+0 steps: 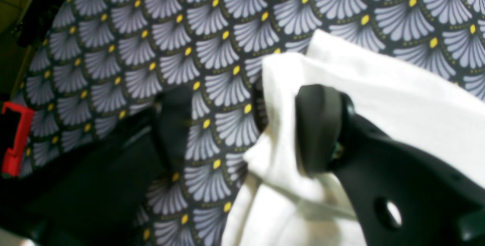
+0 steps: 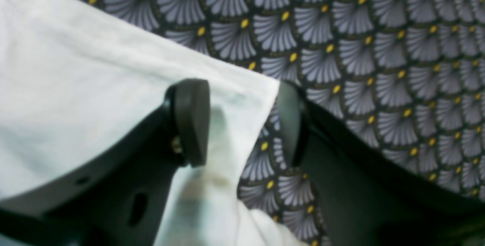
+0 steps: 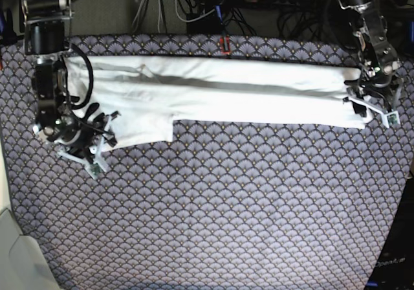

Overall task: Fold the T-shirt properly
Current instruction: 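Pinch the strip's end with the right gripper and straighten it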

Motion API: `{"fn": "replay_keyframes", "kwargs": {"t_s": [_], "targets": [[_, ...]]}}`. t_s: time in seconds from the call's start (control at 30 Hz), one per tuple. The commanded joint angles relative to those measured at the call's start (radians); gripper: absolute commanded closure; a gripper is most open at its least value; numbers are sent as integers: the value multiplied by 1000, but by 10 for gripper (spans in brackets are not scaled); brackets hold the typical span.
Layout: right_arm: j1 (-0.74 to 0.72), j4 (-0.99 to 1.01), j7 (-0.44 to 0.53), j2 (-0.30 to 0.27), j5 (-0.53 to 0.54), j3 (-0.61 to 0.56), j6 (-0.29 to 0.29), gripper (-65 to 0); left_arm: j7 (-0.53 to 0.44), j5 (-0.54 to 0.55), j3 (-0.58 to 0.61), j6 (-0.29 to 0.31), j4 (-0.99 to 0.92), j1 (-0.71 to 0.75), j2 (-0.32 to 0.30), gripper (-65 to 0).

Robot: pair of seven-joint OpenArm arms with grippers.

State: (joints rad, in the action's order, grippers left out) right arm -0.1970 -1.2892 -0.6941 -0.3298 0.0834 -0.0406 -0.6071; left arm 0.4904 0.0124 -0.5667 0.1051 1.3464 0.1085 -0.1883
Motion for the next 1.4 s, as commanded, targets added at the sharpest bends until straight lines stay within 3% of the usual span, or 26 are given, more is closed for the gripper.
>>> {"fn": "replay_keyframes", "kwargs": {"t_s": [0.0, 0.37, 0.43, 0.57, 0.6, 0.77, 1.03, 1.27, 1.37], "targets": [[-35, 12, 27, -12, 2, 6, -1, -299, 14, -4, 1, 8, 9, -6, -10, -427], [-81, 170, 104, -7, 2, 6, -1, -285, 14, -4, 1, 8, 11, -10, -7, -427], [-78, 167, 106, -7, 2, 6, -1, -231, 14, -4, 0, 8, 11, -10, -7, -427], [-78, 165, 106, -7, -1, 6, -1, -21, 14, -4, 0, 8, 9, -10, -6, -427], [-78, 165, 106, -7, -1, 6, -1, 0, 14, -4, 0, 8, 9, -10, -6, -427], [-31, 93, 104, -15, 0, 9, -1, 0, 14, -4, 0, 8, 9, -10, -6, -427], [169, -269, 92, -24, -6, 35, 0, 0, 14, -4, 0, 8, 8, -10, -6, -427], [298, -471, -35, -22, -6, 124, 0, 0, 11, -2, 0, 8, 8, -10, -6, -427], [354, -533, -48, -22, -6, 164, 0, 0, 11, 1, 1, 8, 8, -10, -6, -427]]}}
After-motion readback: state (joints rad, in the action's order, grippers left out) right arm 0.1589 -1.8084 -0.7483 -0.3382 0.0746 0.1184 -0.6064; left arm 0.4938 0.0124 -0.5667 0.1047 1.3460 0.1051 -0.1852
